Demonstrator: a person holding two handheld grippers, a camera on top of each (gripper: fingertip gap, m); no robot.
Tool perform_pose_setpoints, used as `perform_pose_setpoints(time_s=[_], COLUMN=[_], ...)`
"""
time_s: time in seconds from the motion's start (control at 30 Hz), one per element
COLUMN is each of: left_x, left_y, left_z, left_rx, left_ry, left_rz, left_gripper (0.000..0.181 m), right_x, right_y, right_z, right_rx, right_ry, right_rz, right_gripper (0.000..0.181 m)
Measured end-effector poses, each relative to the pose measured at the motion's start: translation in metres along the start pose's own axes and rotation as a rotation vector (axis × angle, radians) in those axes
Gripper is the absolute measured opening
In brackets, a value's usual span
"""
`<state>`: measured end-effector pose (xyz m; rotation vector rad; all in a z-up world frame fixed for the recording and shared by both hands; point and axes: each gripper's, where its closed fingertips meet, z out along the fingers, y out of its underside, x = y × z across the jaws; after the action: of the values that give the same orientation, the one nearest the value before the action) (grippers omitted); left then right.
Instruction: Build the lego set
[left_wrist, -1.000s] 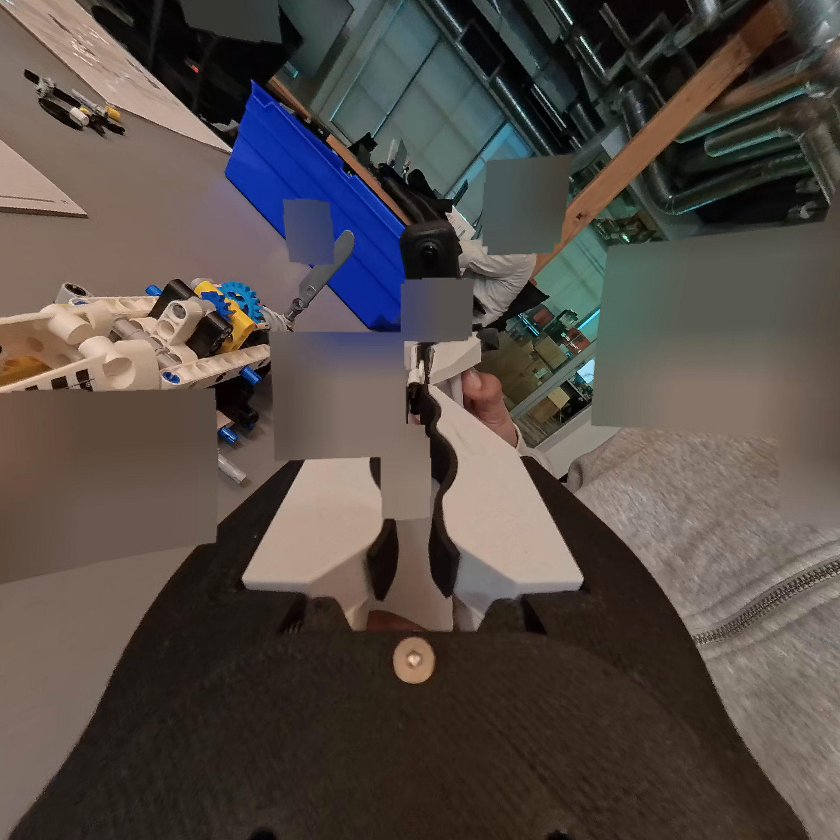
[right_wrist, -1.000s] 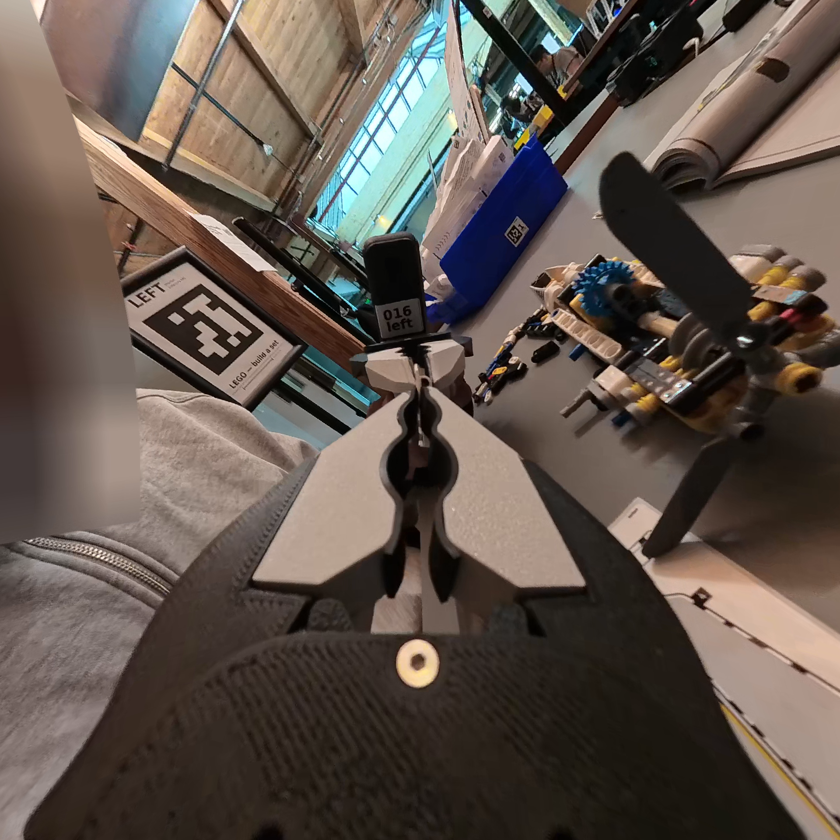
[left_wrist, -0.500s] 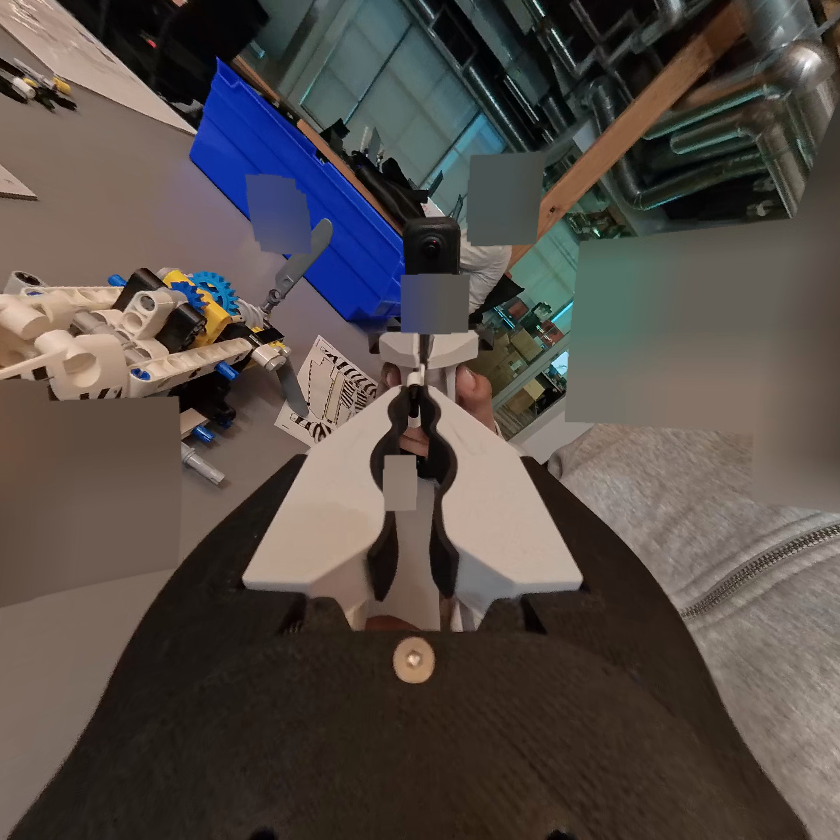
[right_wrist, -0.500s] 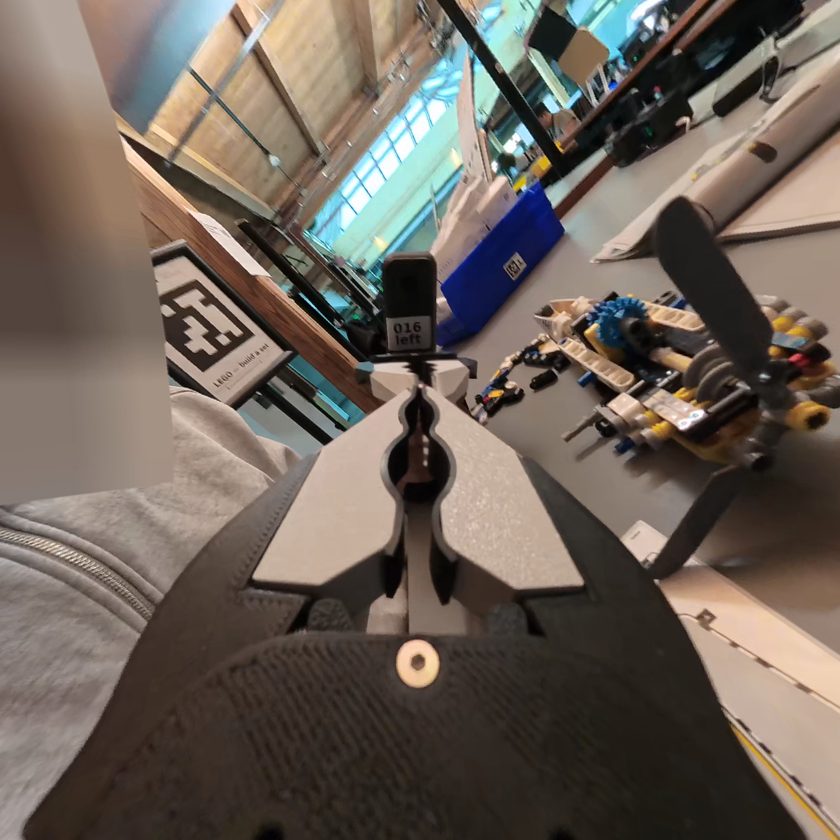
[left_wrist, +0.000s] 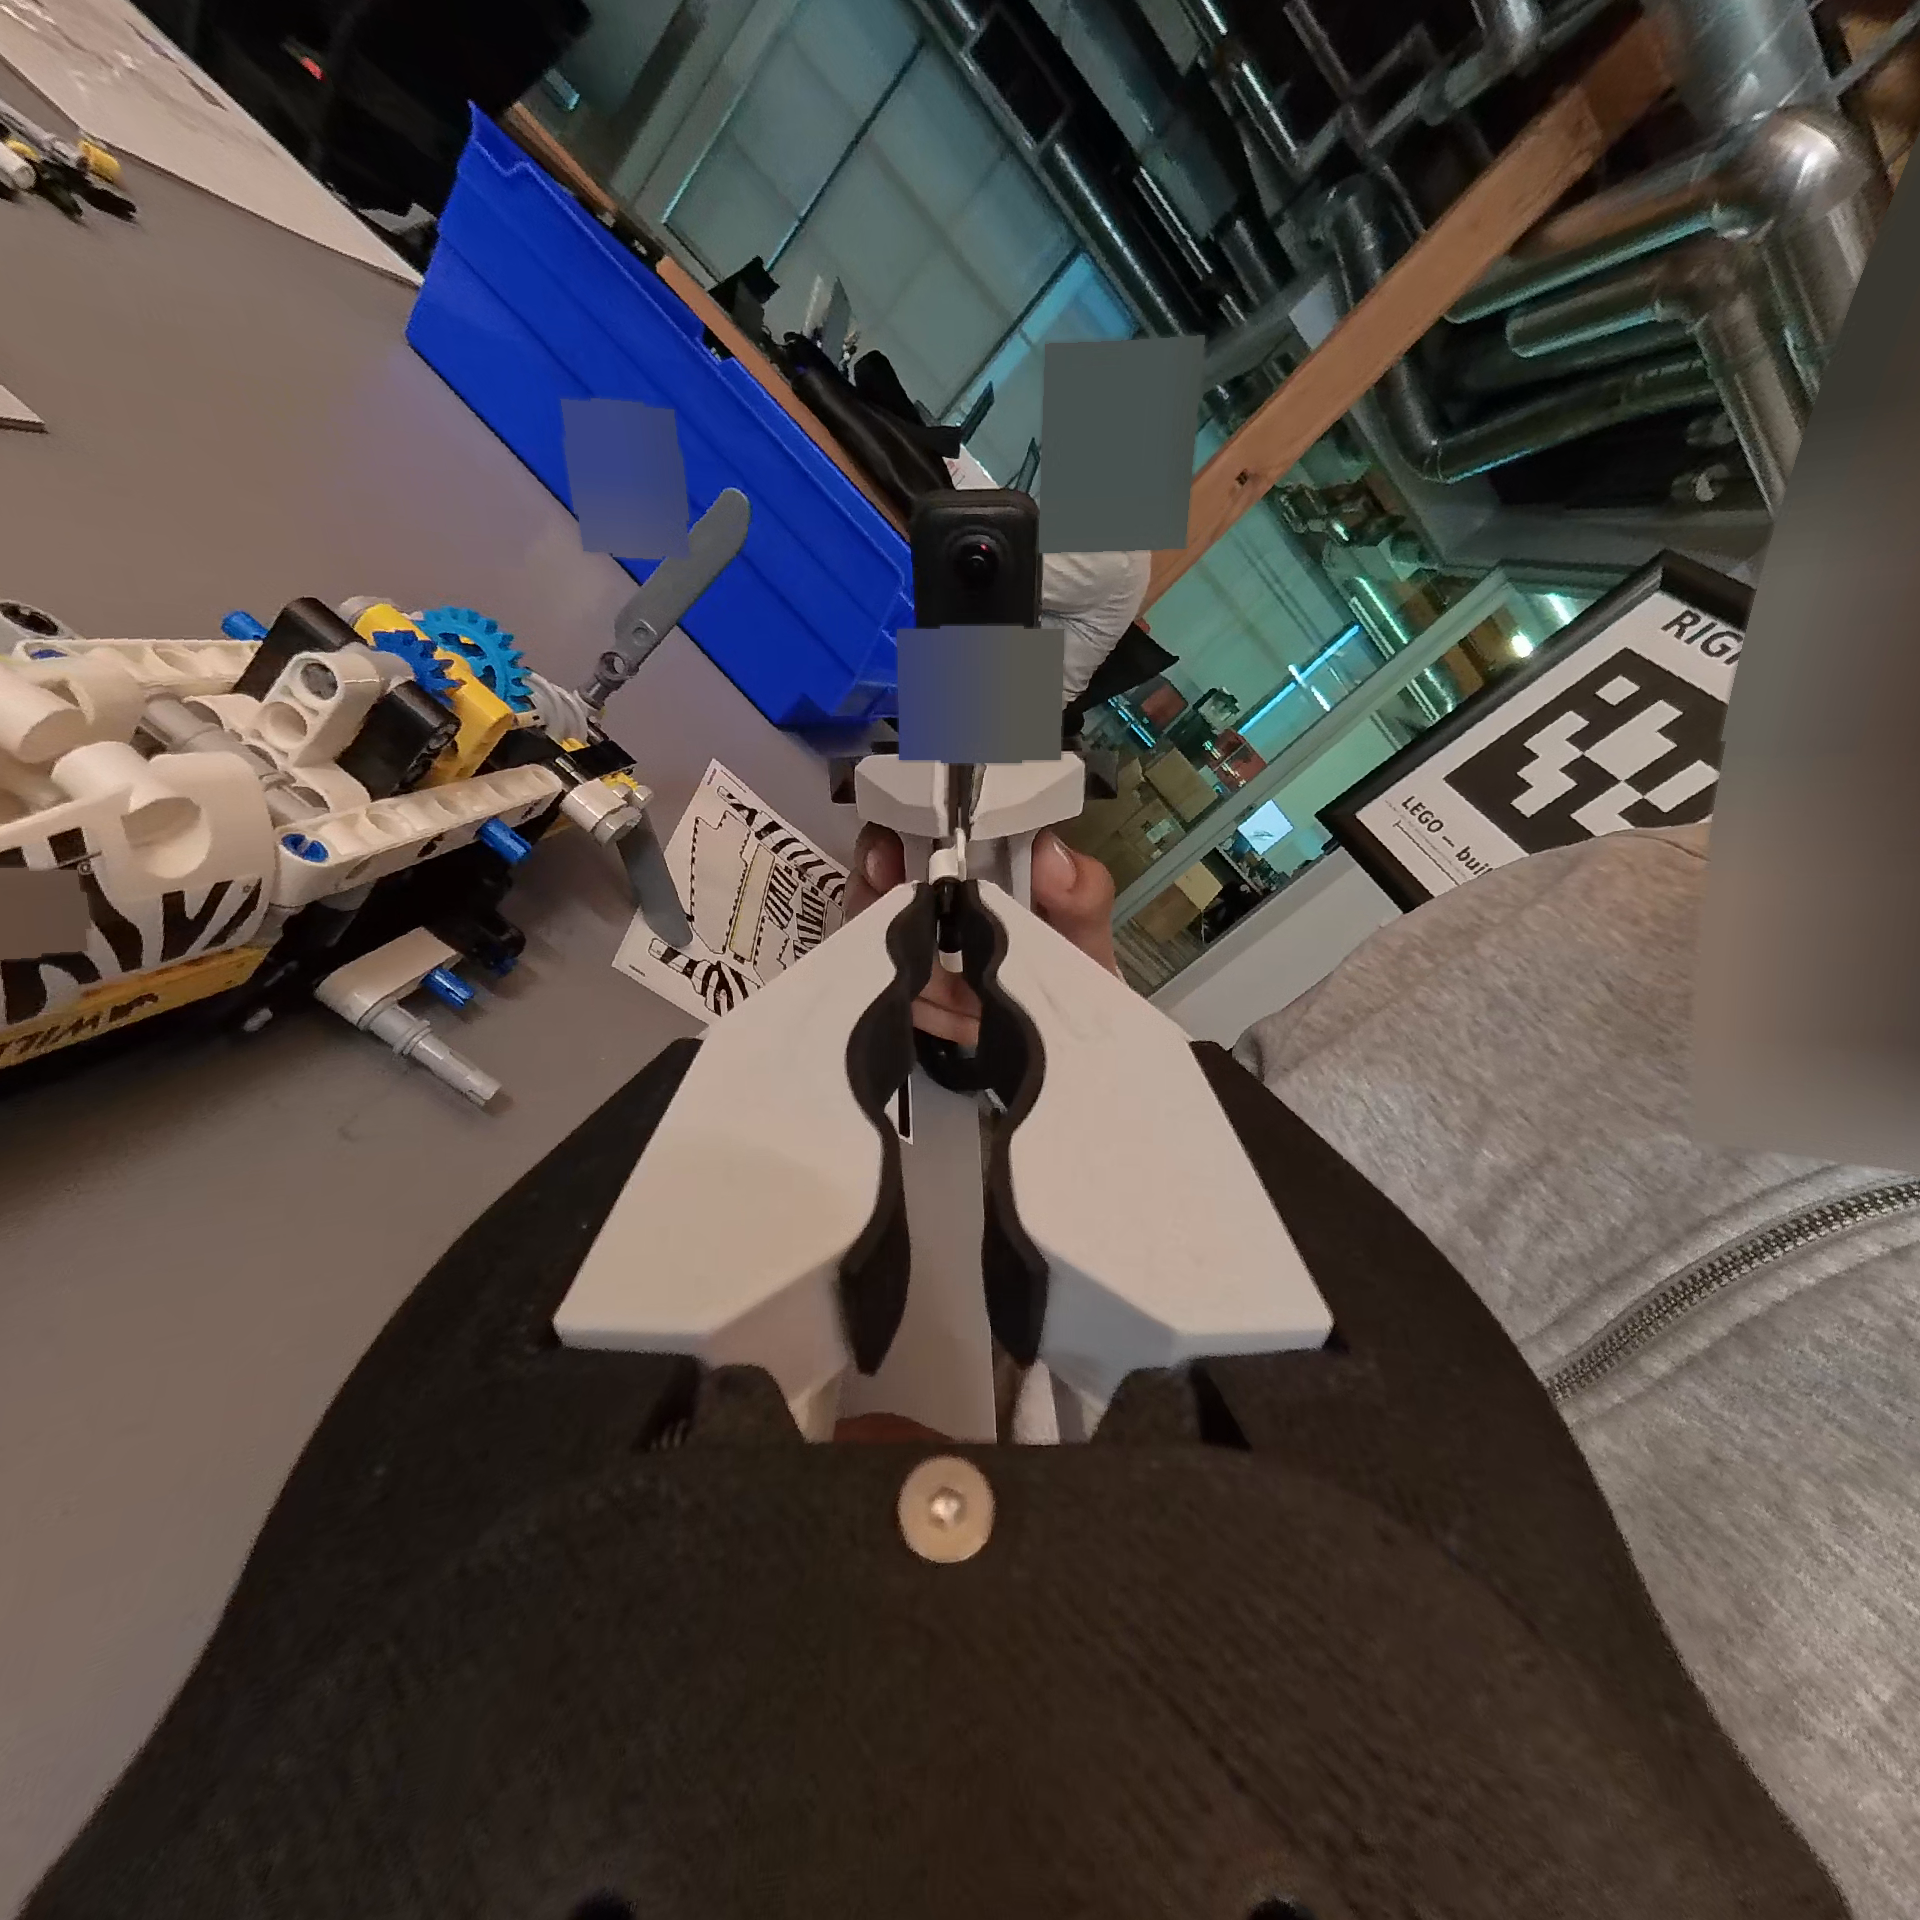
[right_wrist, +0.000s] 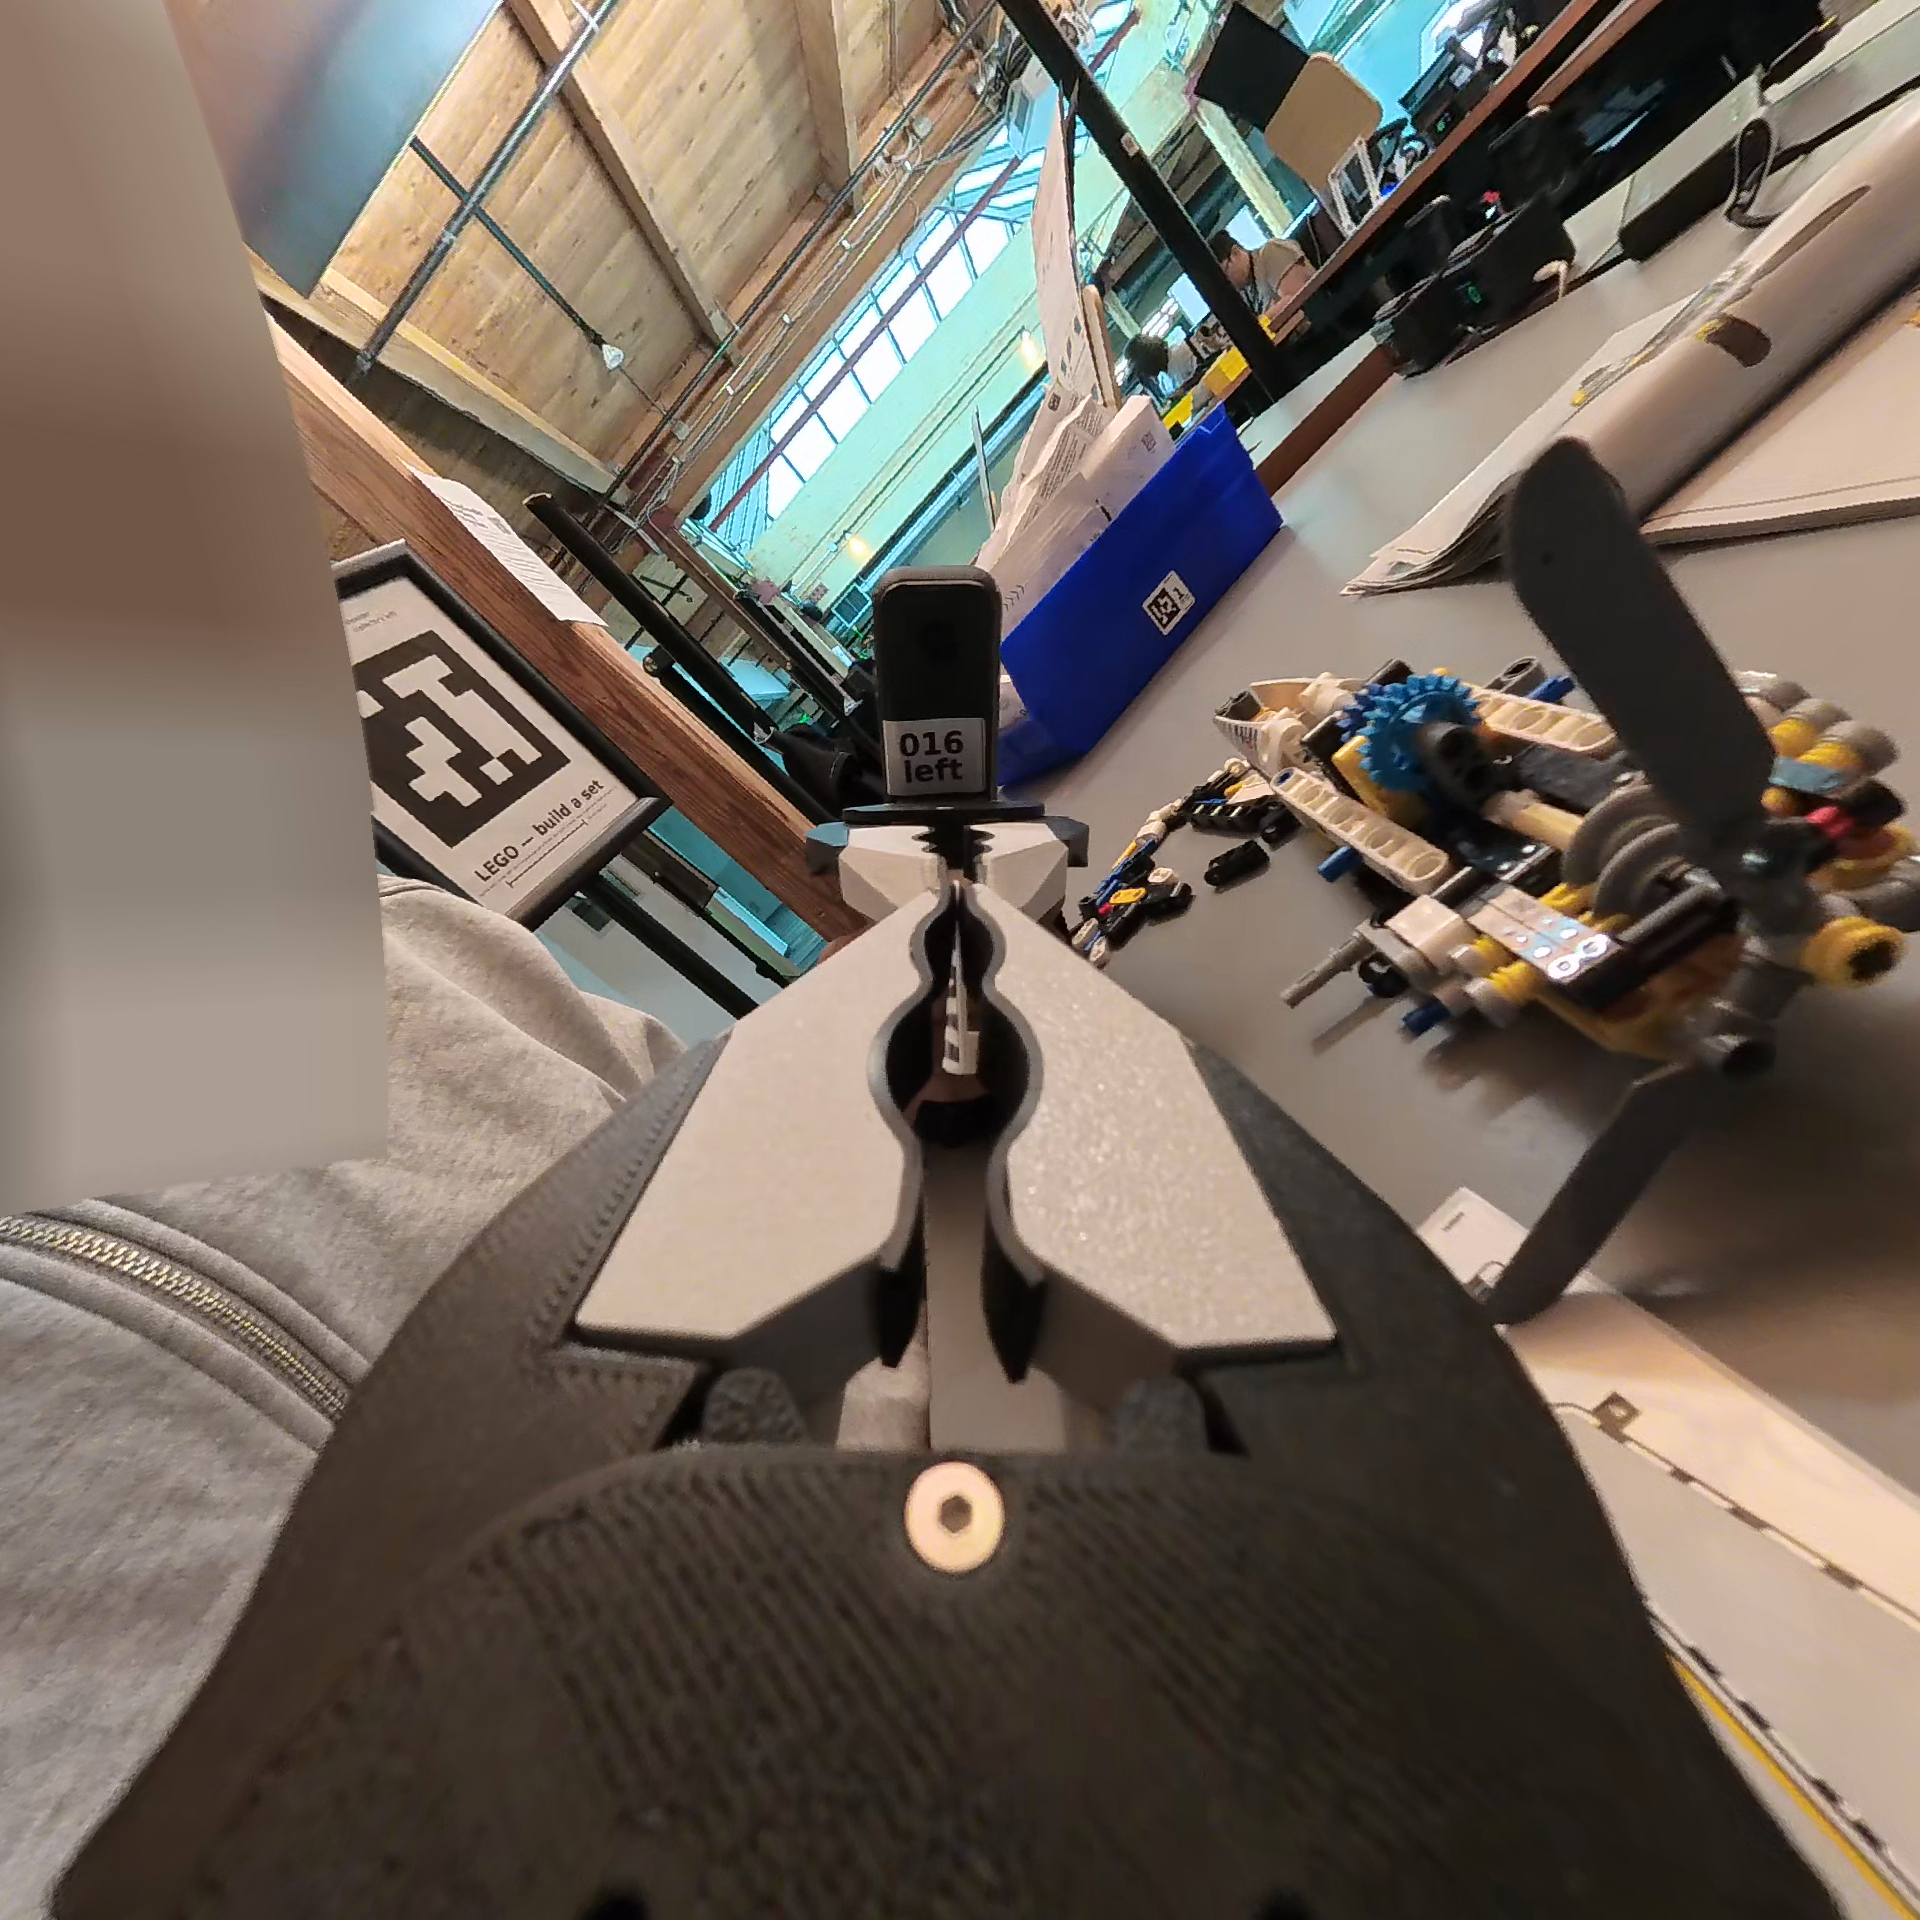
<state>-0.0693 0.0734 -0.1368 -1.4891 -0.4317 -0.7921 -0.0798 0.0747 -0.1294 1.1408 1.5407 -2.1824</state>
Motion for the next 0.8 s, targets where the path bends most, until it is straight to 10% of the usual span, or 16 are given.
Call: perform_pose_setpoints(time_s=[0.8], left_x=[-0.0003], left_y=[-0.005], left_z=[-0.0031], left_rx=[0.03], left_ry=[0.026], left_rz=[-0.041], left_gripper=[0.0], right_x=[0.0019], right_y=[-0.0034], right_z=[-0.0013], right_rx=[0.025], right_ry=[0.022], right_rz=[-0.016], right_gripper=[0.01])
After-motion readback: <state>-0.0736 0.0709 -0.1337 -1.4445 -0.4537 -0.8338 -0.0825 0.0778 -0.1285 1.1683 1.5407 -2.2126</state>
